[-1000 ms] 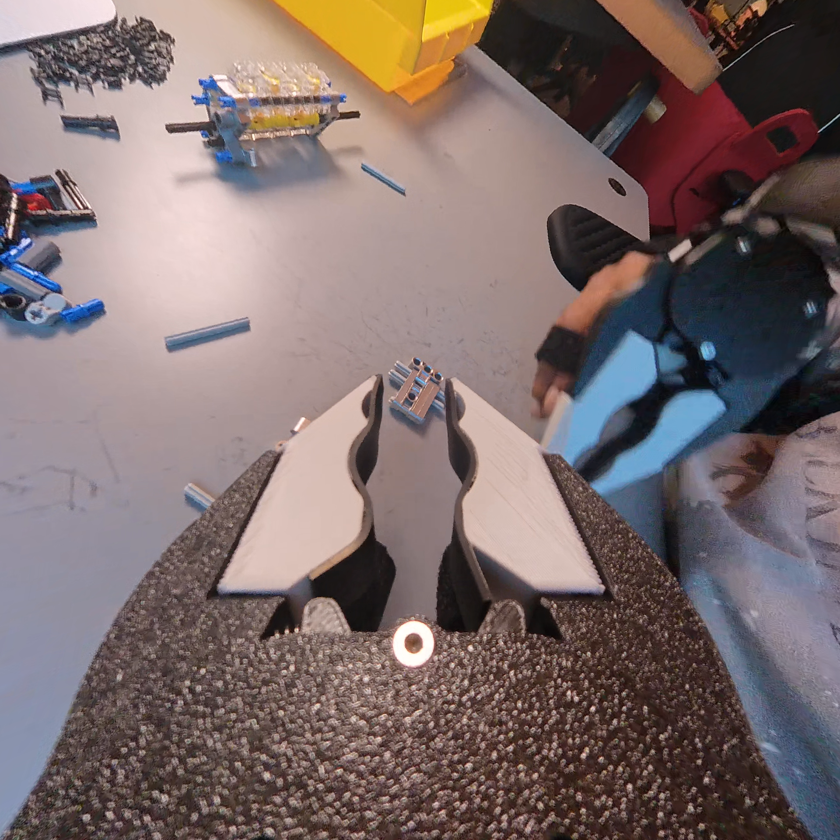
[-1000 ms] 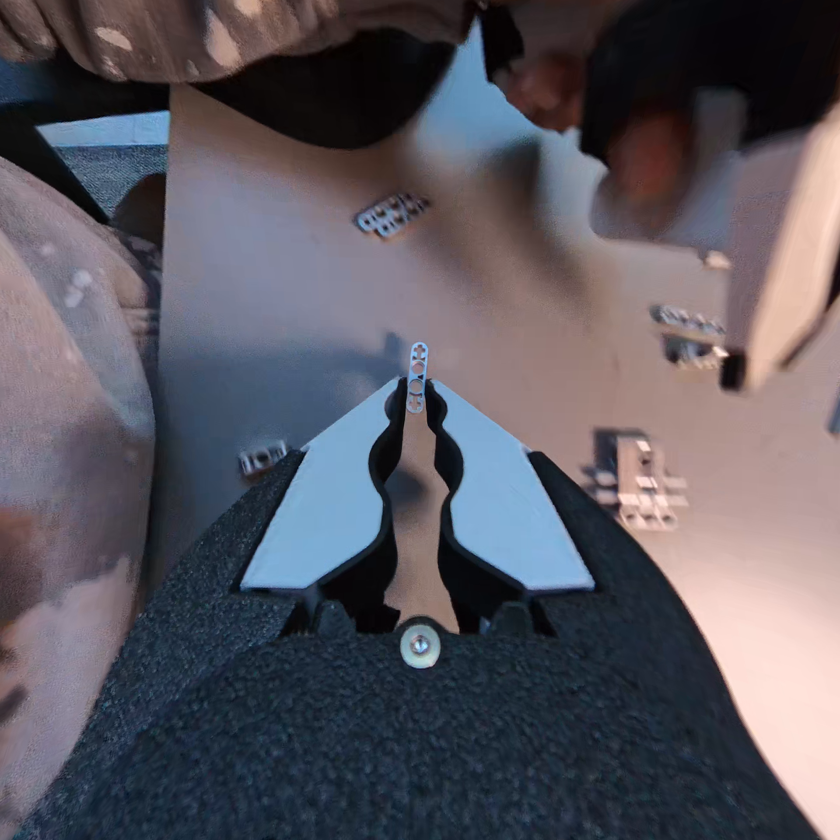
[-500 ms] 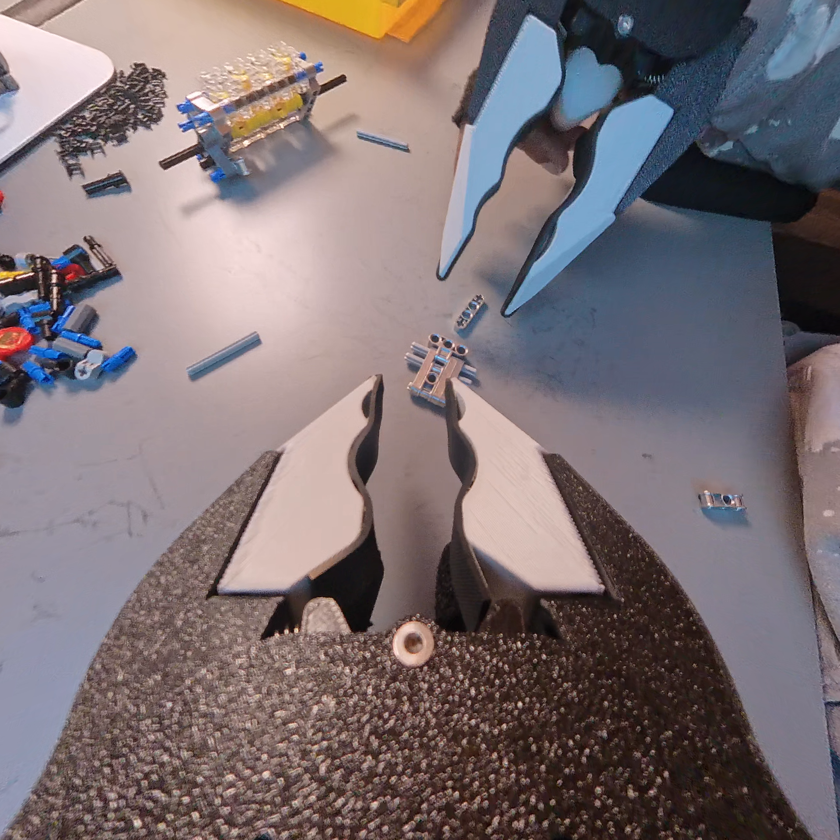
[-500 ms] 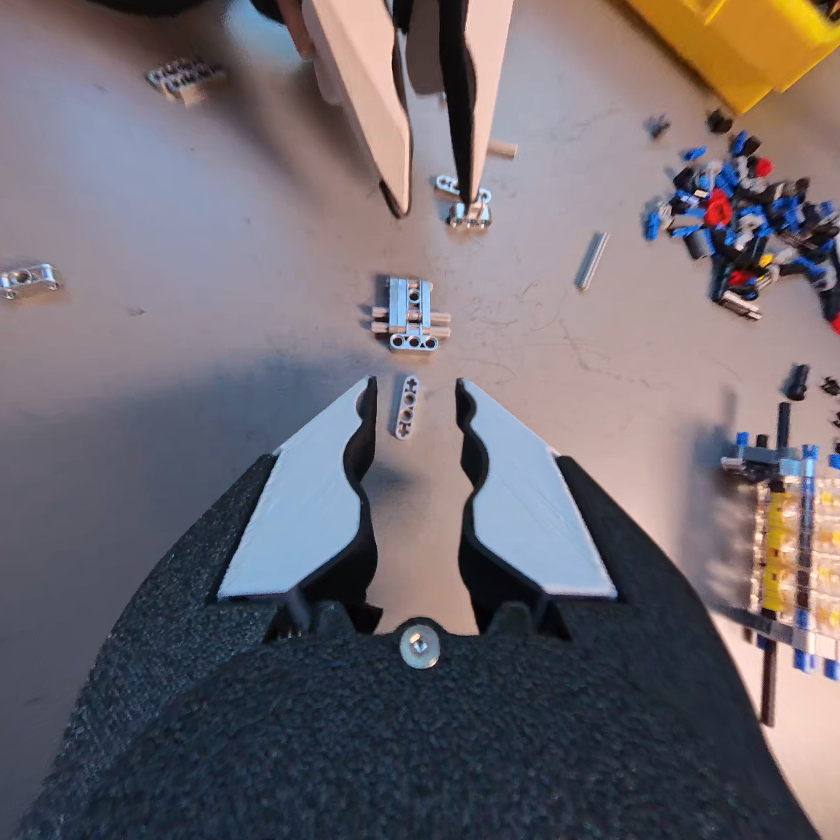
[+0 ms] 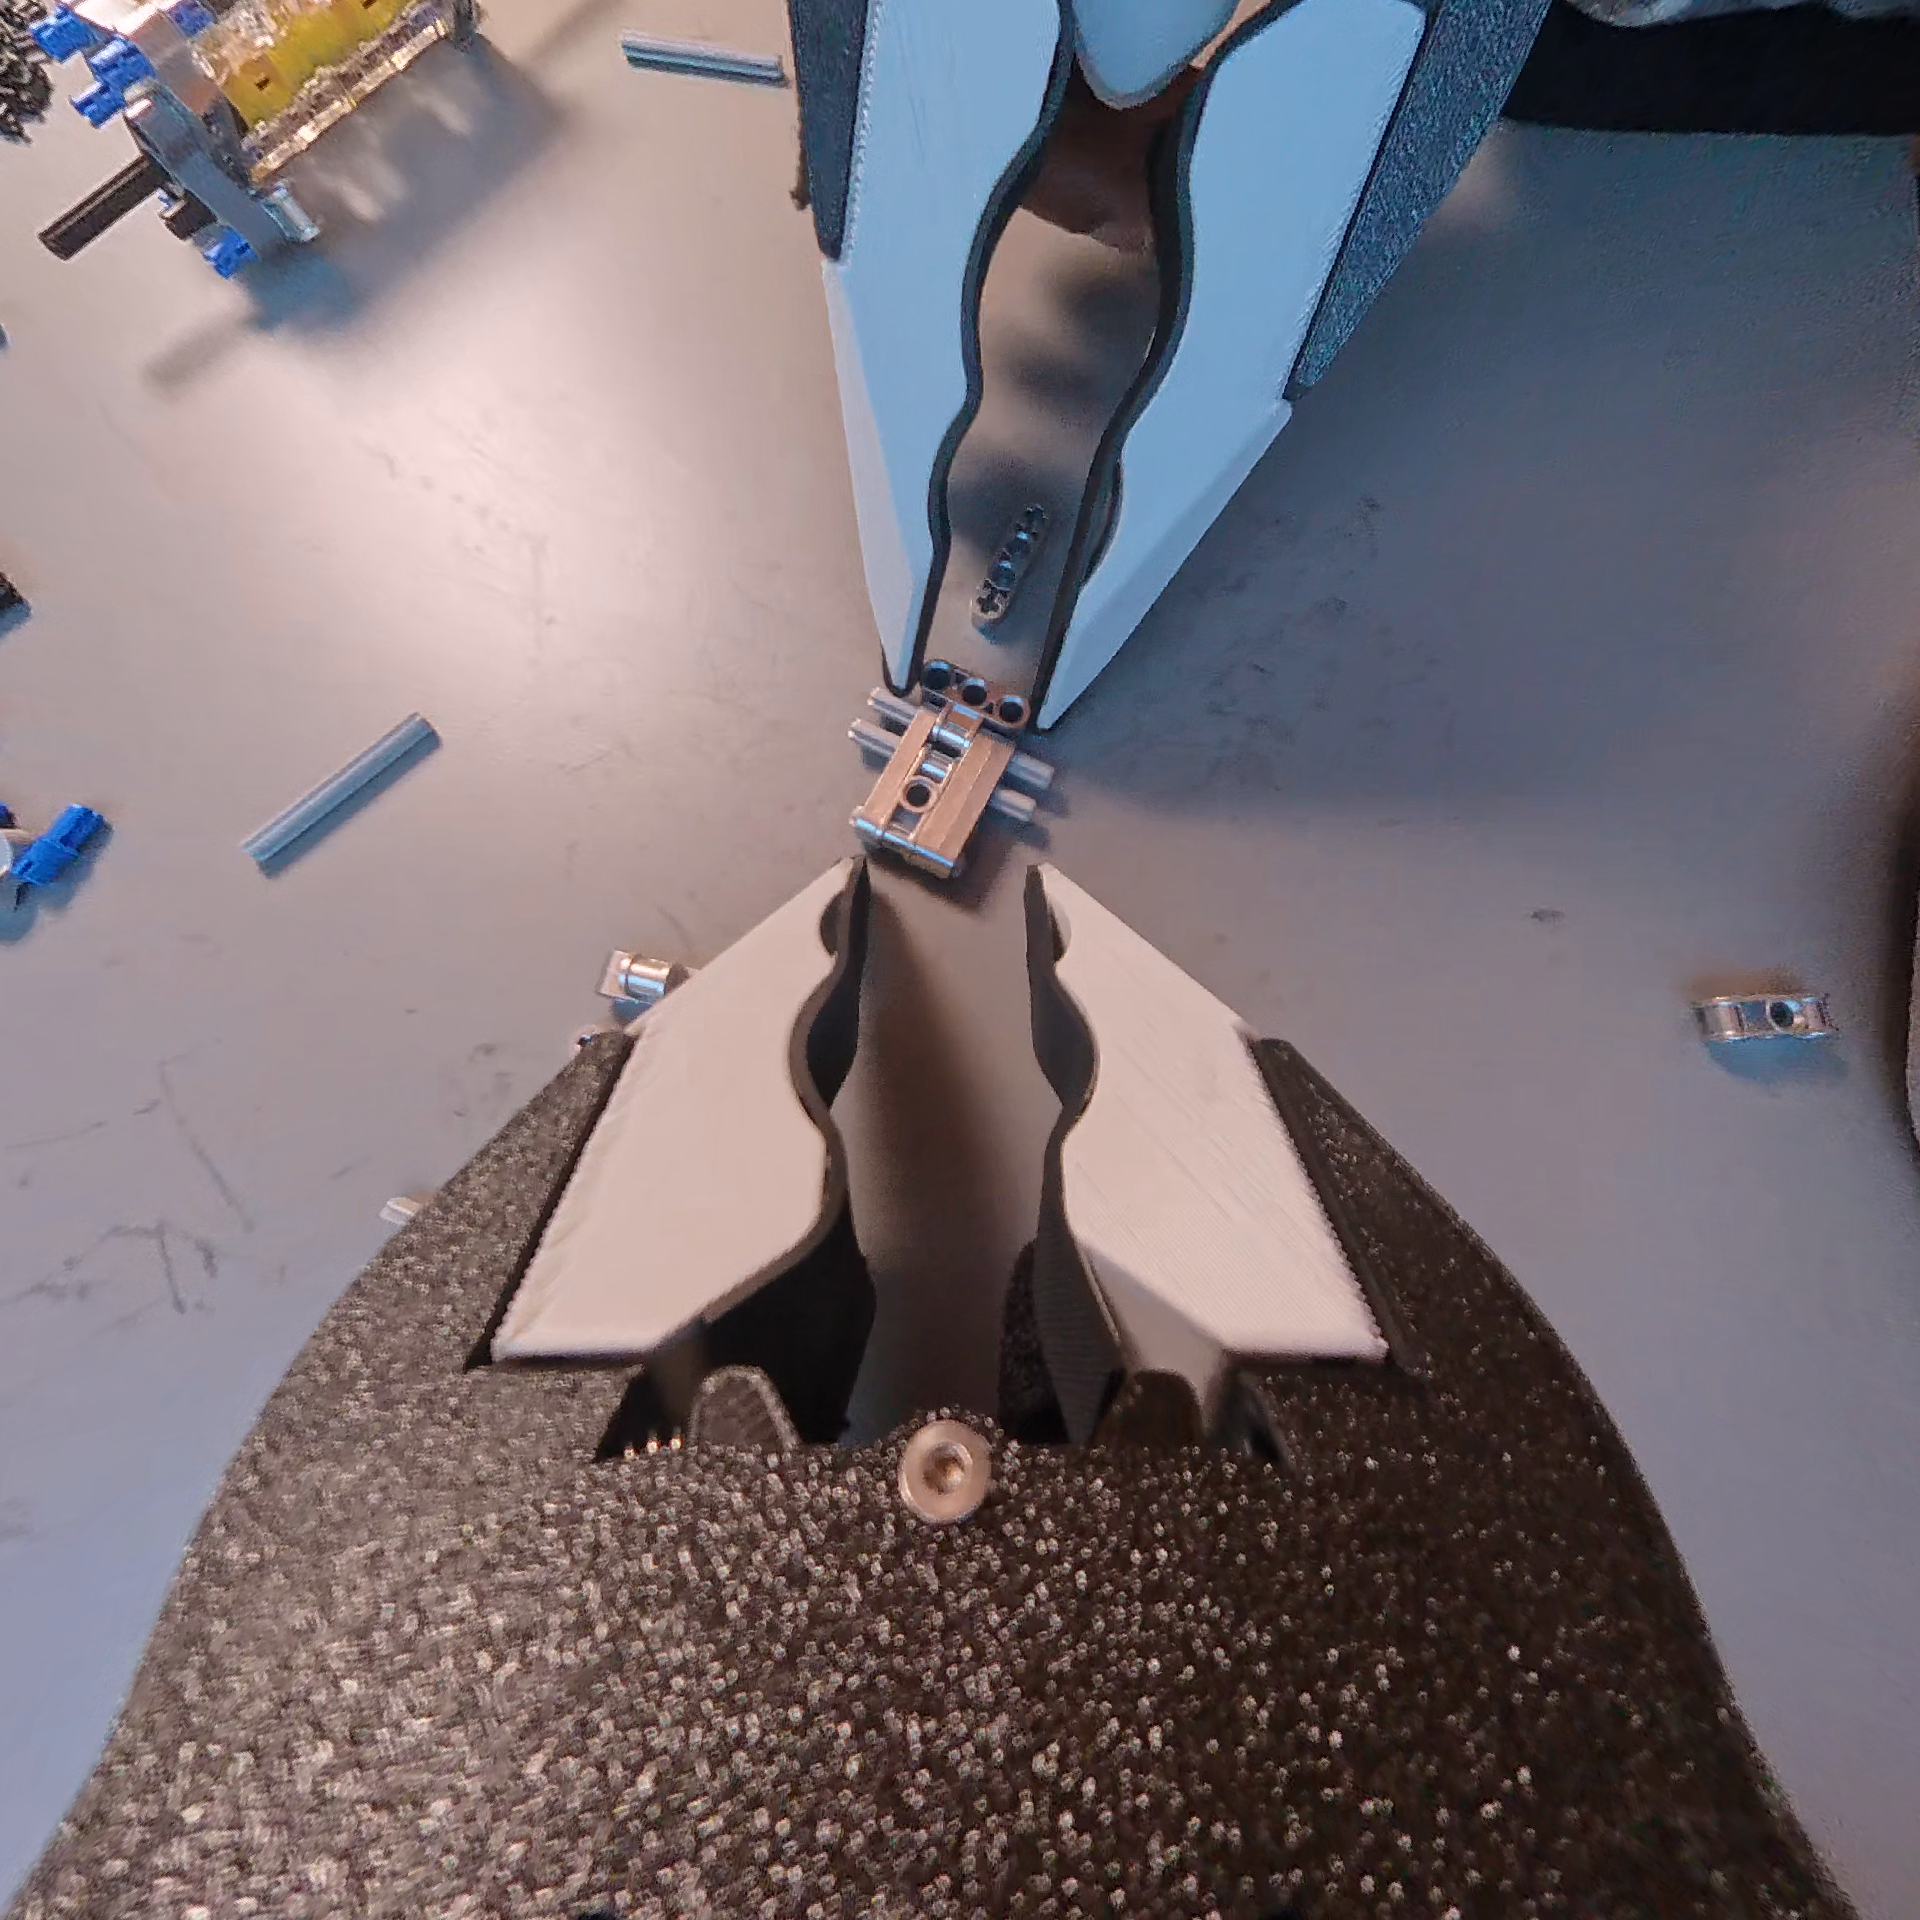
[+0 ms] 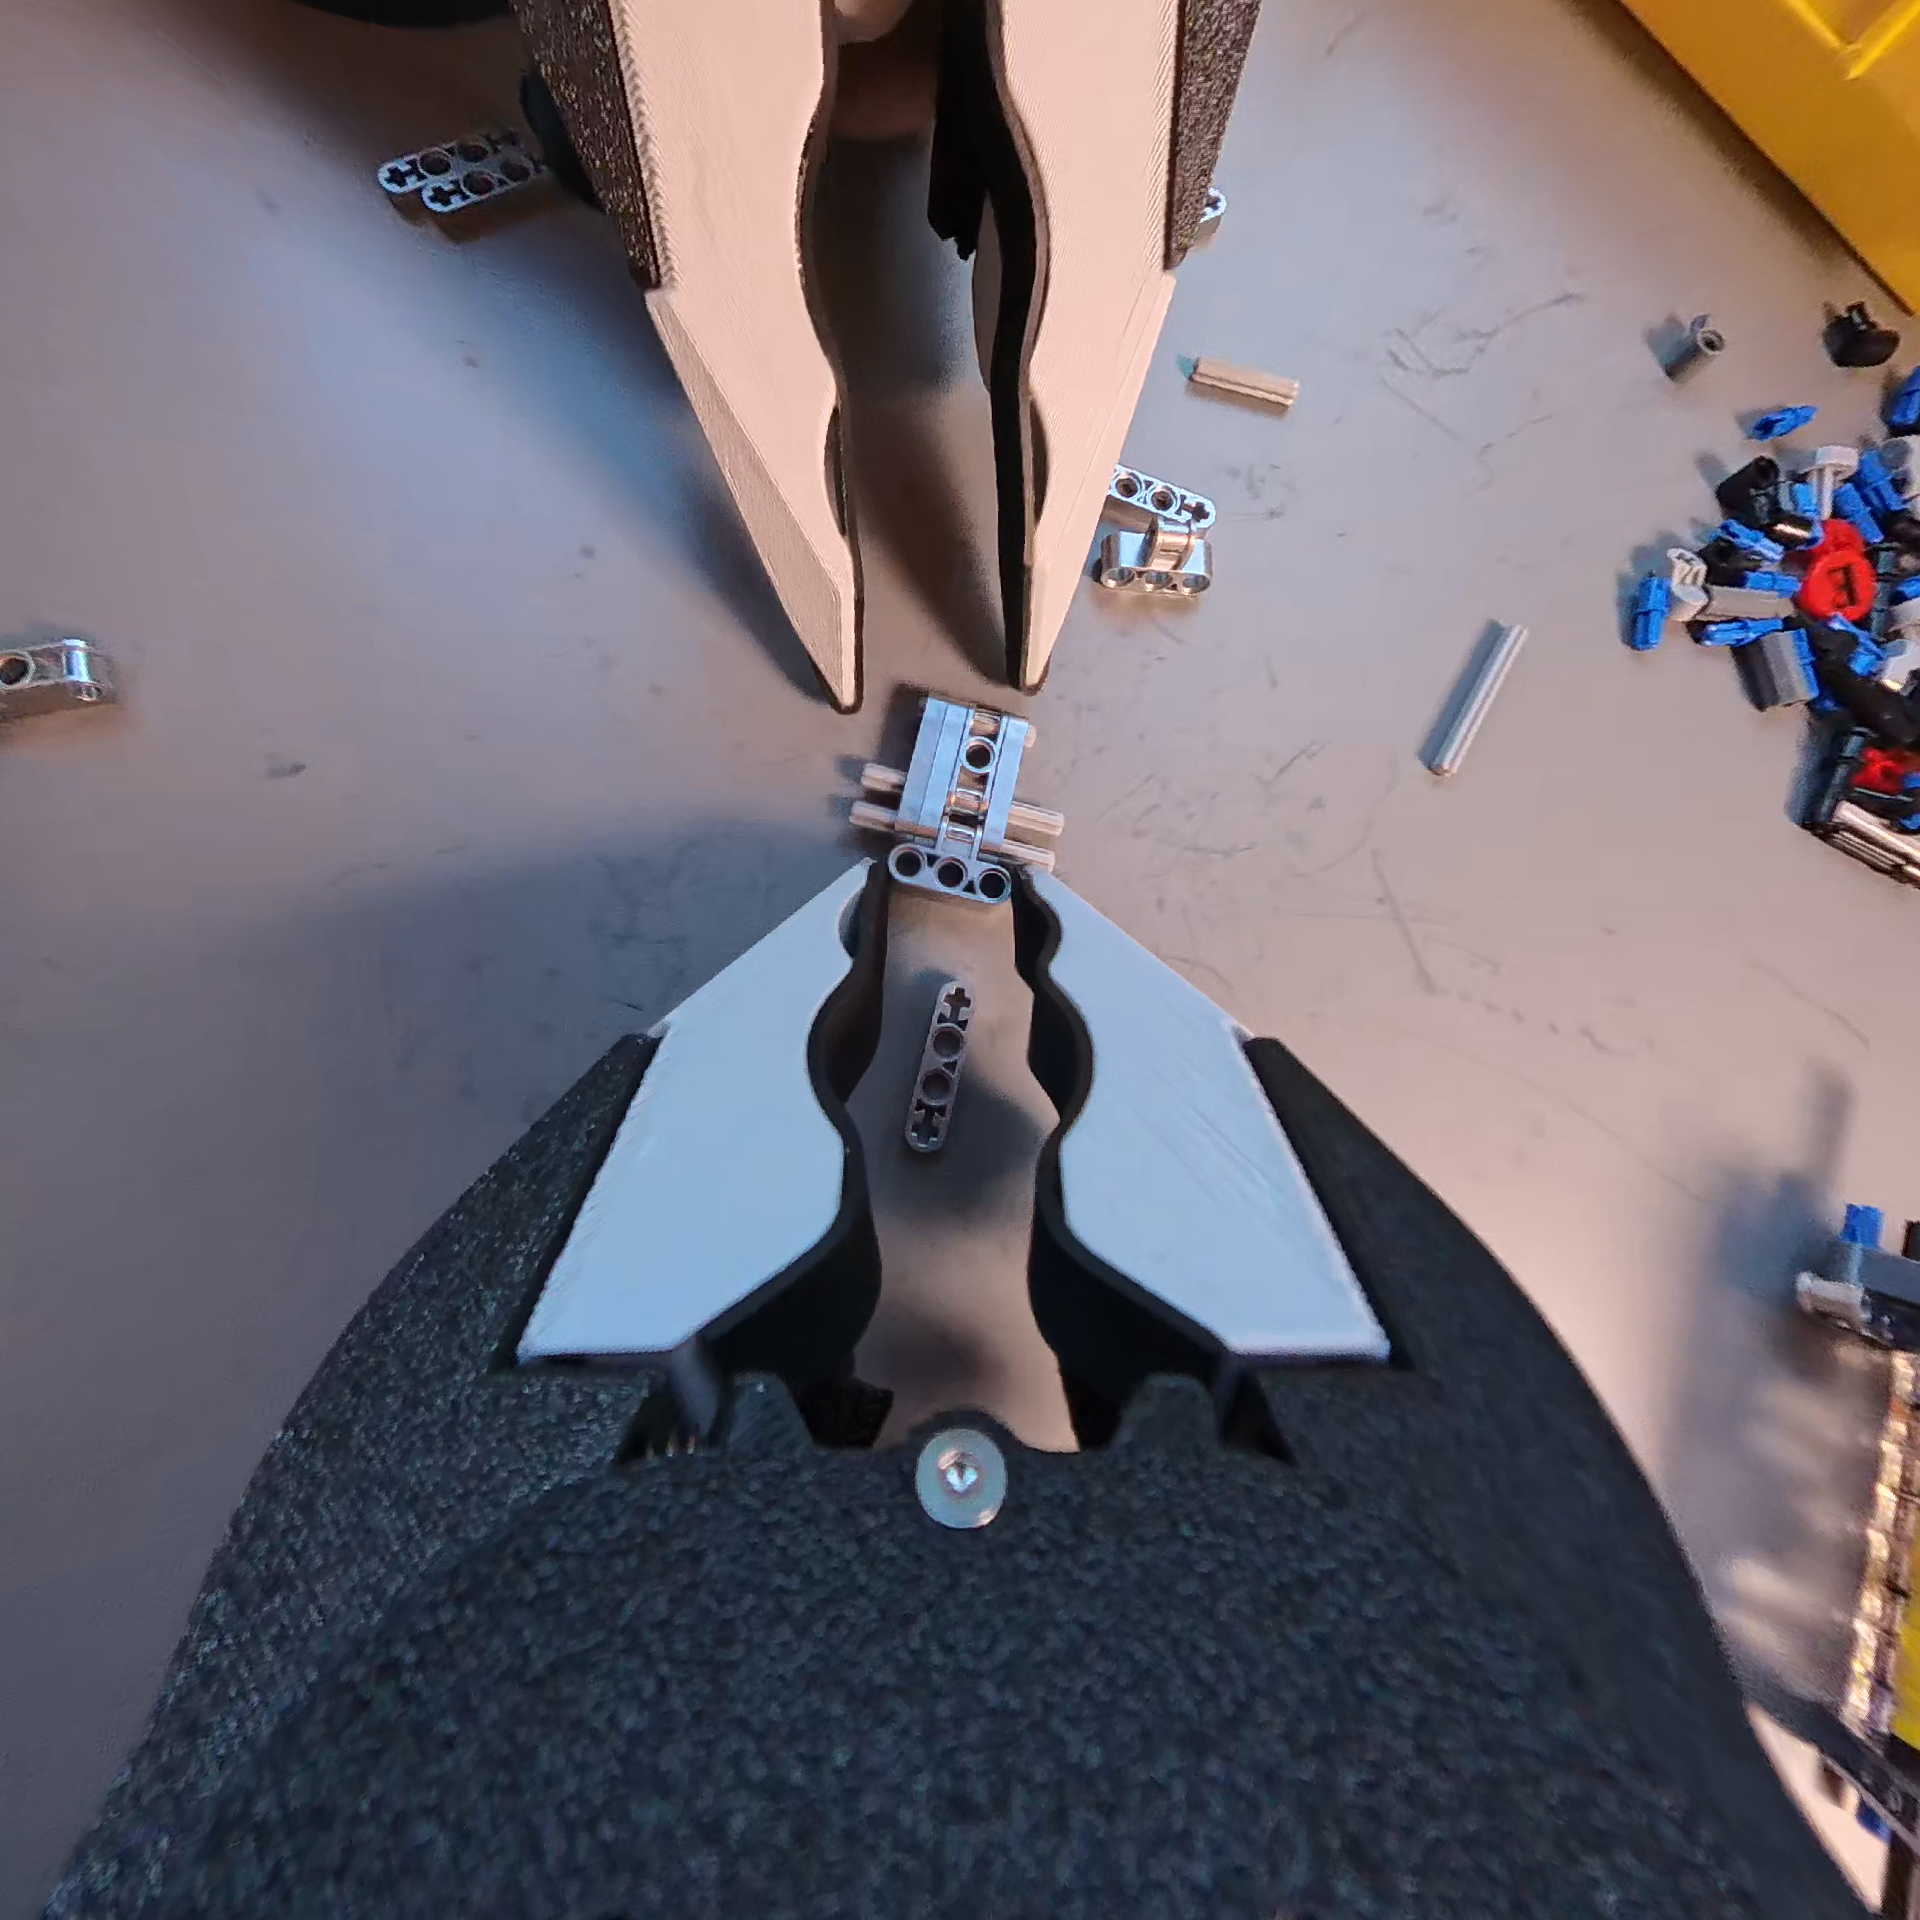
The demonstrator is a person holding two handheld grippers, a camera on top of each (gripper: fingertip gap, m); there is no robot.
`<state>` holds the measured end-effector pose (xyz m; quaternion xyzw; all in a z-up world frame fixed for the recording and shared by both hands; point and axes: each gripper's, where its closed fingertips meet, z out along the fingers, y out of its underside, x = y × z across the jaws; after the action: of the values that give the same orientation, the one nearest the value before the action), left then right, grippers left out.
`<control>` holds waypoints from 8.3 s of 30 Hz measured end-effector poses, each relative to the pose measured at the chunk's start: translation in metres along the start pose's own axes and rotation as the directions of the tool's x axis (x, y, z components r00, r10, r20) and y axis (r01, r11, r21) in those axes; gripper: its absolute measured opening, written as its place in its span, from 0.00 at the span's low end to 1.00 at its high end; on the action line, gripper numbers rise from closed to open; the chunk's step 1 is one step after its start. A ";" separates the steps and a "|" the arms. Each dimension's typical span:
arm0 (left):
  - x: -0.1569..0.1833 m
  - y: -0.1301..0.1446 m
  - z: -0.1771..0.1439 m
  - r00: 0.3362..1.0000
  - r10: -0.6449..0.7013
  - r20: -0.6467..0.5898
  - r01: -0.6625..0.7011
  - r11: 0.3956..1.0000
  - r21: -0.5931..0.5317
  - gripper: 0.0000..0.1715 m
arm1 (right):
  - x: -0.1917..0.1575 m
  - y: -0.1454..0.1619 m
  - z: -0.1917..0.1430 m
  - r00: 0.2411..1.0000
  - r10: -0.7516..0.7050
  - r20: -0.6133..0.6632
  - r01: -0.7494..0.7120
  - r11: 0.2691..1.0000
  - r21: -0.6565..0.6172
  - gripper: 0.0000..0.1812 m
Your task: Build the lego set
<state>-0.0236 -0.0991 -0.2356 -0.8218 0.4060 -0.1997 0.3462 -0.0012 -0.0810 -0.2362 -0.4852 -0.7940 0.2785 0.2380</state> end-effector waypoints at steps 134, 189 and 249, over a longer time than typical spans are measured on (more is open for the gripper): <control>0.003 -0.078 -0.006 0.913 -0.158 -0.376 0.240 0.954 0.182 0.04 | 0.007 -0.017 -0.070 0.890 0.427 0.157 -0.454 0.810 0.372 0.03; 0.009 -0.051 0.029 0.960 0.127 -0.249 -0.116 0.992 0.058 0.04 | 0.007 -0.004 -0.042 0.975 0.200 -0.094 -0.183 0.969 0.169 0.02; 0.028 -0.076 0.054 0.951 0.213 -0.226 -0.221 0.975 -0.010 0.03 | -0.007 0.023 -0.070 0.986 0.158 -0.049 -0.155 0.986 0.063 0.01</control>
<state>0.0662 -0.0669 -0.2151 -0.7505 0.5335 -0.2446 0.3037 0.0618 -0.0636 -0.2012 -0.5463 -0.7381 0.3063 0.2508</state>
